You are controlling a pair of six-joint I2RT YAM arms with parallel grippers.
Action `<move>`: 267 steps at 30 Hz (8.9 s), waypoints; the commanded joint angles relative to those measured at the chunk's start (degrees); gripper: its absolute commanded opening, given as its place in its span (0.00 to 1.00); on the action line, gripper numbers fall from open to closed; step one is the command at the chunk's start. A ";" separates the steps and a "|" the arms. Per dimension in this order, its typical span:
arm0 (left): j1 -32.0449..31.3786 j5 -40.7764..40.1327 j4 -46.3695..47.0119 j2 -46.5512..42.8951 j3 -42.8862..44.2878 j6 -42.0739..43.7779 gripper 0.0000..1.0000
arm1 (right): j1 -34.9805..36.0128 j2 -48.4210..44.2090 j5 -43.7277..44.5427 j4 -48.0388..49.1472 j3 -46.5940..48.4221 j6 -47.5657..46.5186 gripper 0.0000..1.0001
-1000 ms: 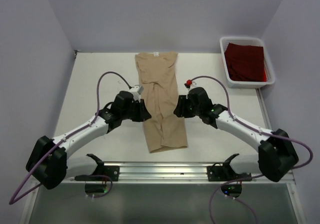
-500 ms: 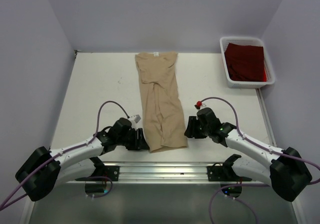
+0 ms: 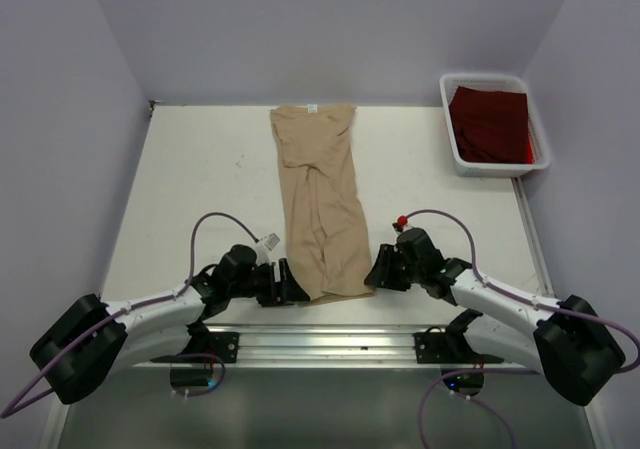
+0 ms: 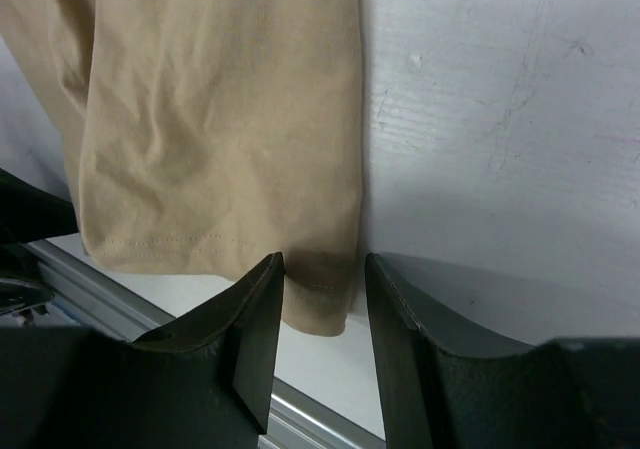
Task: Fold and stack the t-shirts
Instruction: Fold the tshirt
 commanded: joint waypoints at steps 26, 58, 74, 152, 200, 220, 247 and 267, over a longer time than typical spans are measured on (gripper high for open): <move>-2.16 -3.62 1.18 12.75 -3.88 -0.33 0.00 | 0.51 -10.47 -2.38 -4.71 -6.37 5.74 0.00; -11.48 -22.68 -32.17 -14.52 13.70 1.25 0.00 | 6.67 -19.46 -1.00 -9.46 5.22 1.62 0.00; -3.76 -40.10 -19.44 -0.81 23.64 17.41 0.00 | 5.09 5.68 11.32 -4.28 22.27 -9.11 0.00; 24.03 -0.10 8.00 30.94 18.11 24.02 0.96 | -8.71 43.58 -3.97 8.64 37.24 -10.34 0.00; 12.77 -2.56 10.46 27.50 2.10 13.73 0.95 | -8.27 15.97 -2.74 19.53 1.02 -6.74 0.56; 12.77 3.58 10.14 25.05 -2.12 13.38 0.12 | -8.10 -4.48 -3.97 1.28 -1.36 -6.21 0.04; 11.63 -16.17 -25.40 -9.18 22.21 19.70 0.05 | -7.66 -10.41 -1.52 -6.49 16.65 -14.20 0.00; 27.54 -4.51 -5.28 40.66 49.73 25.69 0.00 | -10.47 35.22 8.60 6.97 42.85 -16.32 0.00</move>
